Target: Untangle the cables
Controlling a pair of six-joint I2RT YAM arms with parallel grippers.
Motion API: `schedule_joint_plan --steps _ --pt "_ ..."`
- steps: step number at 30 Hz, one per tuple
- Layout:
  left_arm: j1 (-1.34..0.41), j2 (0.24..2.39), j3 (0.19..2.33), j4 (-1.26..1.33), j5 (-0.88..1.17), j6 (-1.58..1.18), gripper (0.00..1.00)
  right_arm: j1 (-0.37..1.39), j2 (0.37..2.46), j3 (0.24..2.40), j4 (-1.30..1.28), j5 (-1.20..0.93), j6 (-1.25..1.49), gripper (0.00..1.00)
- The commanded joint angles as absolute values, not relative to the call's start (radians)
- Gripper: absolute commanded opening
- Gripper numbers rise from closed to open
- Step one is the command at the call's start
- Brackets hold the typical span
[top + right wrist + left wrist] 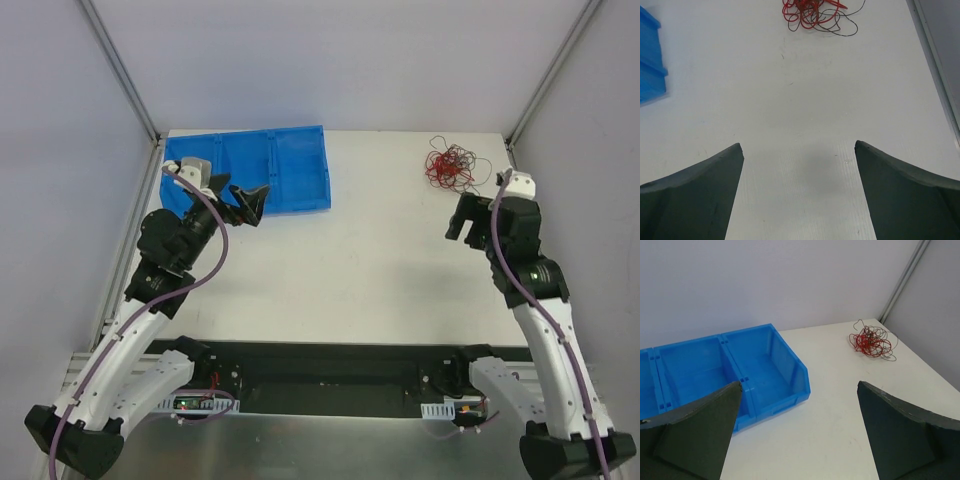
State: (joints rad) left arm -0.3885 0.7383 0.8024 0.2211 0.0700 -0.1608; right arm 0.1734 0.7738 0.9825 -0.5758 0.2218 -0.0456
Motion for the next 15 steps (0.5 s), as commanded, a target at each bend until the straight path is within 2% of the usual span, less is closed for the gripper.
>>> schedule_joint_plan --steps 1,5,10,15 --pt "-0.406 0.755 0.824 0.244 0.092 -0.147 0.99 0.169 0.937 1.055 -0.438 0.264 -0.040 0.96" --pt "-0.420 0.759 0.816 0.250 0.100 -0.126 0.99 0.135 1.072 1.074 -0.276 0.316 0.067 0.96" --pt "-0.437 0.750 0.815 0.245 0.068 -0.100 0.99 -0.026 1.319 1.190 -0.242 0.177 0.274 0.96" --pt "-0.460 0.730 0.816 0.249 0.086 -0.083 0.99 -0.089 1.557 1.316 -0.184 0.125 0.347 0.95"
